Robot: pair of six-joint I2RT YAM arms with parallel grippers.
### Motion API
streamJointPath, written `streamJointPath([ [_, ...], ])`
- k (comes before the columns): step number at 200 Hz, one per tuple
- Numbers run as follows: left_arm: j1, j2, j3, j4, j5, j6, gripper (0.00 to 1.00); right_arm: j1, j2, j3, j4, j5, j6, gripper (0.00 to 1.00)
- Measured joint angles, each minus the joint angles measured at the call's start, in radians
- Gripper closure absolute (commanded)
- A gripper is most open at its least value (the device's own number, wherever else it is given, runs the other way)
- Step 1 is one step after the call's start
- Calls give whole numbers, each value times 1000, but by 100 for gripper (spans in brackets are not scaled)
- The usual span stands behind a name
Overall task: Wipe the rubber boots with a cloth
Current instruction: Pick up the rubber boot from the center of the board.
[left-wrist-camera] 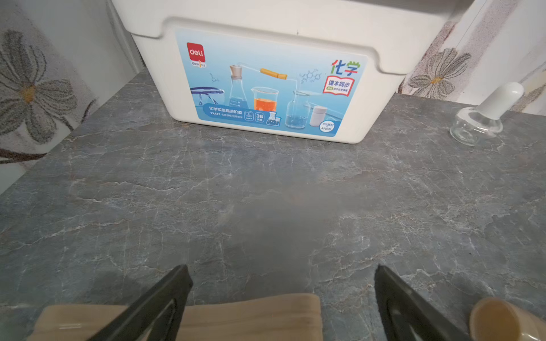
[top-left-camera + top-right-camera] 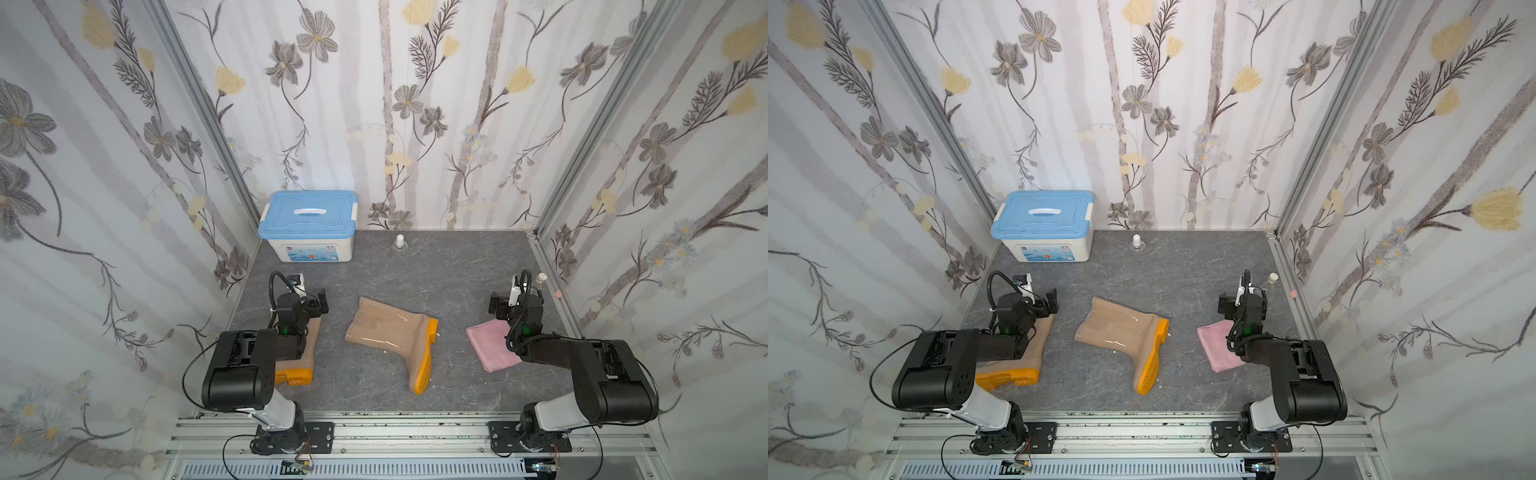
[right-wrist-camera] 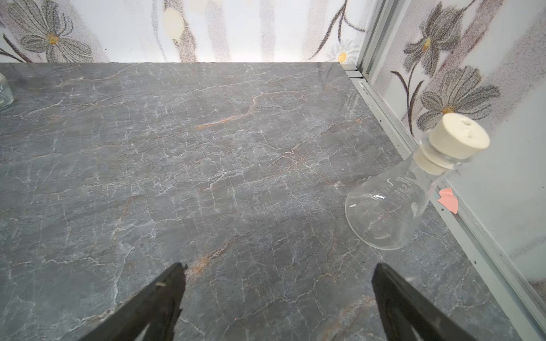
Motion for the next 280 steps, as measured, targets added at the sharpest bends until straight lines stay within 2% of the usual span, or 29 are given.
streamJointPath([
  [173, 40, 0, -42, 54, 39, -30, 0, -18, 0, 0, 0, -19, 0, 0],
  [221, 26, -50, -39, 26, -26, -46, 0, -15, -3, 8, -11, -46, -2, 0],
  [239, 6, -122, 2, -67, -72, -46, 0, -15, -42, 63, -125, -54, -5, 1],
  [254, -18, -208, 54, -169, -143, -51, 0, -1, -95, 195, -291, -35, -3, 1],
  [270, -37, -295, 130, -306, -225, -128, 0, 50, -126, 362, -450, -11, 10, 2],
  [280, -45, -328, 188, -395, -261, -193, 0, 121, -119, 466, -554, 18, 13, 3],
])
